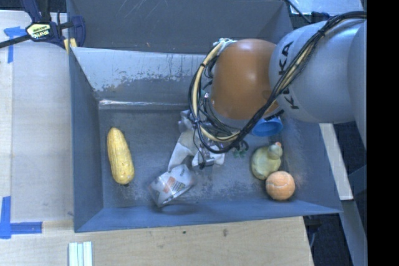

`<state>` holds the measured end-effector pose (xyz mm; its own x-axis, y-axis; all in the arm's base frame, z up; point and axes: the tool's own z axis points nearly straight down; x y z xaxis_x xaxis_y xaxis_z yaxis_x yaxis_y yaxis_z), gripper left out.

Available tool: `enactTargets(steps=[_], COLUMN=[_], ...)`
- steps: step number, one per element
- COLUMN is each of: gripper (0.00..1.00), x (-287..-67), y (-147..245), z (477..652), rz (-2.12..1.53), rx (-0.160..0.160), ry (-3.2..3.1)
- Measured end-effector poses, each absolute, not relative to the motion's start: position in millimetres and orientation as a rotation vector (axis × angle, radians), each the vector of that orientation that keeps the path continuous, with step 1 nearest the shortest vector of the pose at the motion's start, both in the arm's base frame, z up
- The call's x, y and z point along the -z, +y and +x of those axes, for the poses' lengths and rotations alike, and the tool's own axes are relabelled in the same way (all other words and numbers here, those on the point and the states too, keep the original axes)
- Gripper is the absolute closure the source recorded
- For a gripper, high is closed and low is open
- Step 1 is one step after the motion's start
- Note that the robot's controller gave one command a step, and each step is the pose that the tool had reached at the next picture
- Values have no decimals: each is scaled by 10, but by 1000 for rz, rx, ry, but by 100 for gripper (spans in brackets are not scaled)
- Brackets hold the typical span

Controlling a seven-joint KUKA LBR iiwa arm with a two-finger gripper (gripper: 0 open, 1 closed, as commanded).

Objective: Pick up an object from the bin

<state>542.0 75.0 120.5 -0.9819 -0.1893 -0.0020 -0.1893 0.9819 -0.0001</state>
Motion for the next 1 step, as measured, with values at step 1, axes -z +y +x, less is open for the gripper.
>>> enactTargets(steps=[1], gripper=[100], x=[-808], y=[683], z=[5230], rz=[-796], rx=[1], ry=[3021])
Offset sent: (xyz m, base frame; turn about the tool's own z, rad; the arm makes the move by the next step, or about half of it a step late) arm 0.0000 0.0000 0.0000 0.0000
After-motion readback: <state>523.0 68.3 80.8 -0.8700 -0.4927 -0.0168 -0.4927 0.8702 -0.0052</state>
